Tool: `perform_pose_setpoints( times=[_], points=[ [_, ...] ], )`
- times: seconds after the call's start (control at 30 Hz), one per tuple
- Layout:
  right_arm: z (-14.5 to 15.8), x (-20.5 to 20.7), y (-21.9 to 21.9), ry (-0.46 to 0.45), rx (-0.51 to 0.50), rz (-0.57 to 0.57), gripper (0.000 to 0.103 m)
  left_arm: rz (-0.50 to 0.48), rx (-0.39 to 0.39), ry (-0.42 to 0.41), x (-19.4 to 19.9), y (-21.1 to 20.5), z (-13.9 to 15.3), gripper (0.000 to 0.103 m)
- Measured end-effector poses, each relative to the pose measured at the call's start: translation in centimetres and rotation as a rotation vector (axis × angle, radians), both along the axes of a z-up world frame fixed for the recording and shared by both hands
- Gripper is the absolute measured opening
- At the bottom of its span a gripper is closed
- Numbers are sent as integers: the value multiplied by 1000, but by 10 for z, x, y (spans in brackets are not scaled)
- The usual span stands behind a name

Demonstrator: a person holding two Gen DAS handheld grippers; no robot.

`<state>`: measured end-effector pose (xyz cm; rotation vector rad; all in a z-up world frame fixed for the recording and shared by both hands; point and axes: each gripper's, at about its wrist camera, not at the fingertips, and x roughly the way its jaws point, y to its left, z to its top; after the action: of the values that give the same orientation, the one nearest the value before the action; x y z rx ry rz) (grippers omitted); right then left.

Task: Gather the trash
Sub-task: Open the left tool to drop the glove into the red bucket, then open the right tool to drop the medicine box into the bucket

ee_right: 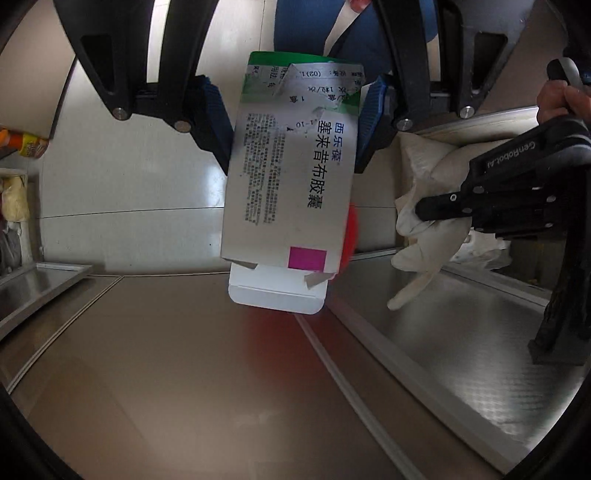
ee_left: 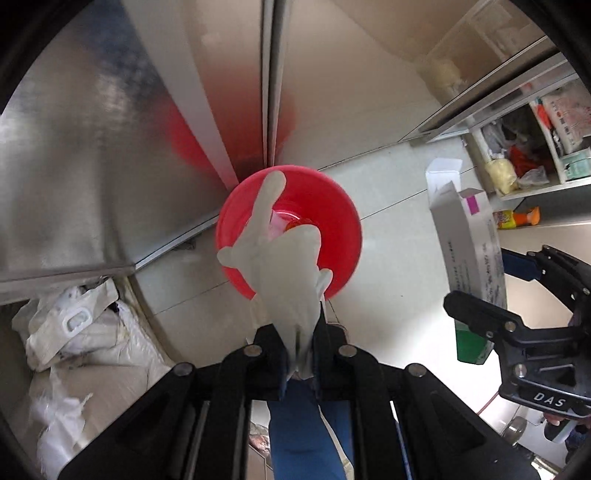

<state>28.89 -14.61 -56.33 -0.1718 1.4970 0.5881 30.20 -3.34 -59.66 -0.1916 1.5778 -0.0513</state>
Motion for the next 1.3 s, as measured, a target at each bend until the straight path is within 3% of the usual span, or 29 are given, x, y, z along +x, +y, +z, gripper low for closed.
perform_pose_setpoints(
  times=[0.13, 0.2, 0.27, 0.33, 0.63, 0.73, 0.8, 0.87, 1.03, 1.3],
  points=[
    [-18, 5, -3, 20, -9, -19, 58, -4, -3, -3, 8, -2, -16, 11],
    [-21, 4, -1, 23, -12, -19, 58, -9, 4, -20, 11, -4, -16, 24],
    [-22, 6, 1, 22, -23, -15, 58, -16, -6, -25, 14, -3, -19, 48],
    [-17, 7, -1, 27, -27, -14, 58, -15, -14, -18, 14, -1, -20, 53],
    [-9, 6, 7, 20, -21, 18, 58, 39, 10, -3, -2, 12, -17, 54],
    [-11, 1, 8, 24, -10, 29, 58, 95, 14, -22, -15, 27, -12, 67],
    [-16, -1, 13, 30, -10, 49, 58, 131, 20, -45, -22, 38, -8, 71],
    [-18, -1, 18, 36, -12, 75, 58, 163, 5, -43, -28, 48, -8, 83],
    [-27, -1, 30, 48, -9, 111, 59, 200, 26, -37, -39, 64, -9, 84],
    [-26, 0, 48, 21, -29, 175, 59, 199, 43, -40, -51, 73, -7, 94]
  ],
)
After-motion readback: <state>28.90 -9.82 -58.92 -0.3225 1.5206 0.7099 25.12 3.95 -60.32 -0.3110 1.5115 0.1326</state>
